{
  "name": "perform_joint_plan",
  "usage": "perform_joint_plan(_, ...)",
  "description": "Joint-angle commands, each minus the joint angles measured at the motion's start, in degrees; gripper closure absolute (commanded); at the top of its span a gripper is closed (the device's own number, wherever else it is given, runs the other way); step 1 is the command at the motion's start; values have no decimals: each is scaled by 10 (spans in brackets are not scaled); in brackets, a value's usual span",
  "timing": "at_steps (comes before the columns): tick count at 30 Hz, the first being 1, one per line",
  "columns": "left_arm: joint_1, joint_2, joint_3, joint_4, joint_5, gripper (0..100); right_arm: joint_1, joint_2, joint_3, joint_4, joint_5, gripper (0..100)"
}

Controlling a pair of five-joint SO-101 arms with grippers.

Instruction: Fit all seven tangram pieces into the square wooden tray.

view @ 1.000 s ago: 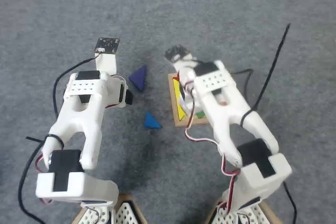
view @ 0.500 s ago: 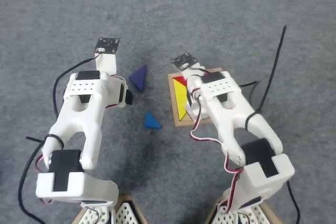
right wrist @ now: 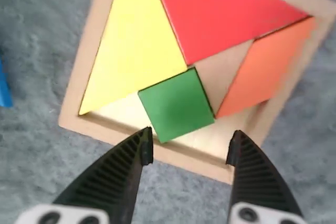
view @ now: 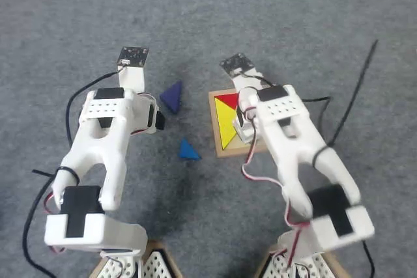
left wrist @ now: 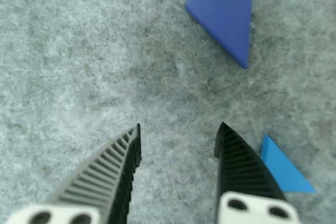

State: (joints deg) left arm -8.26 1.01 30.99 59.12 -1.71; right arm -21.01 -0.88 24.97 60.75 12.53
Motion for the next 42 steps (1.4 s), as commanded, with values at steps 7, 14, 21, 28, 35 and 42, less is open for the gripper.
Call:
perform_joint_plan(7, 1, -40, -44, 55, -2, 776, 58, -231, 179, -44, -20, 768)
perform_joint_plan(14, 43, -33, -109, 121, -47, 778, 127, -280, 273, -47, -19, 913)
perform_joint_plan(21, 84, 24, -205, 96, -31, 778, 137, -279, 319, -81, -24, 908)
perform_joint_plan(28, 84, 195, -394, 173, 23, 778, 138, -284, 337, -95, -19, 908)
perform_joint_plan(35, 66, 313, -535, 194, 27, 778, 233, -298, 315, -87, -25, 908)
perform_joint_plan(42, 62, 390, -626, 217, 25, 778, 358, -386, 302, -46, -30, 908)
